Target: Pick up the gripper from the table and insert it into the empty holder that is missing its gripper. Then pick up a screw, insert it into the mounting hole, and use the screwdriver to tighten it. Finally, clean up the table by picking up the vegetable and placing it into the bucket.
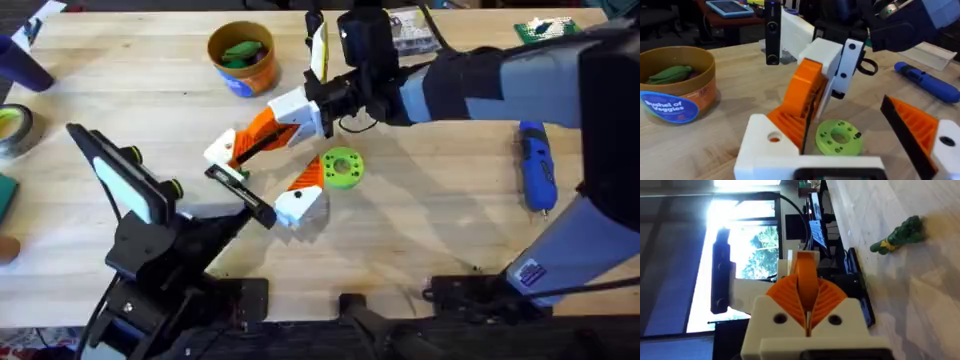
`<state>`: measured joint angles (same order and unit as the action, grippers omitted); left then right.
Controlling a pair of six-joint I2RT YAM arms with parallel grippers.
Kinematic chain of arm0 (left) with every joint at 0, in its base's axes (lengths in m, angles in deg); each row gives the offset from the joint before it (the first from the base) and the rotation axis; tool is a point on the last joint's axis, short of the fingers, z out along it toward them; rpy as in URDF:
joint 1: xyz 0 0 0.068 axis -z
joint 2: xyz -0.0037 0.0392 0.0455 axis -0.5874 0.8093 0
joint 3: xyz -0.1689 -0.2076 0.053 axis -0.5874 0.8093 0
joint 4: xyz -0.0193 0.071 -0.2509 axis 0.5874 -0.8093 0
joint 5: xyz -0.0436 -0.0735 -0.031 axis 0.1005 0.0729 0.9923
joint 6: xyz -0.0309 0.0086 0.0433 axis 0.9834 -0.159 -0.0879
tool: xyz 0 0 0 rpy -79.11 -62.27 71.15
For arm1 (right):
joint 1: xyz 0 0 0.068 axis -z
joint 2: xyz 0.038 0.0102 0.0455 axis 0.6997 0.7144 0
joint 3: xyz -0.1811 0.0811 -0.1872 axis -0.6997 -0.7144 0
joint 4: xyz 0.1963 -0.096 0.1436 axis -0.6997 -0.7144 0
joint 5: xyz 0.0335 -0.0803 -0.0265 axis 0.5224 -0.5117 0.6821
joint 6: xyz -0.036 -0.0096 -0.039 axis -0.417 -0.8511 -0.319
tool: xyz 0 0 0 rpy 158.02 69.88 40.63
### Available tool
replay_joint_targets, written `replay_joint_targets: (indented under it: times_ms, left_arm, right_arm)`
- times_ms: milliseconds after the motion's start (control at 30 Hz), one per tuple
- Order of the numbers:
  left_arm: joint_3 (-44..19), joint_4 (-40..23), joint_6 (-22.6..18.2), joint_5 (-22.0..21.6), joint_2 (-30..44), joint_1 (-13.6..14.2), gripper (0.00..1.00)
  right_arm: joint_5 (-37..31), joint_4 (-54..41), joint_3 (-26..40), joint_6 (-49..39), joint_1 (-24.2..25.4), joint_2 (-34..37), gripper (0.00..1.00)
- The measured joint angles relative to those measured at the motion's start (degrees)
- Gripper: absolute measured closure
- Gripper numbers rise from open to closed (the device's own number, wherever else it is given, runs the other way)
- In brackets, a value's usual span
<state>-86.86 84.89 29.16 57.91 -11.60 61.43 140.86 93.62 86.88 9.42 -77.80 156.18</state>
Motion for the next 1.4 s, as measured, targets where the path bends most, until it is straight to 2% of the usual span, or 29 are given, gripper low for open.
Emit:
replay_joint_targets:
  times_ms: [233,500,900,1067,1400]
  left_arm:
    - [0.00,0.51,-1.04,4.41,0.00,0.03,0.009]
    - [0.00,0.79,-1.98,7.89,0.00,0.07,0.009]
    - [0.01,0.71,-1.98,8.48,0.00,0.00,0.009]
    - [0.00,0.67,-2.00,8.41,0.00,0.00,0.009]
    - [-0.02,1.08,-2.24,9.46,0.00,0.00,0.009]
  right_arm:
    - [5.40,-0.79,-0.02,-0.98,1.77,0.00,0.991]
    - [6.99,-0.88,-0.02,-1.24,1.89,0.00,0.992]
    - [6.41,-0.91,-0.02,-1.43,1.54,0.00,0.992]
    - [6.26,-0.94,-0.02,-1.45,1.36,0.00,0.878]
    - [6.07,2.09,-0.02,-1.38,0.39,0.00,0.826]
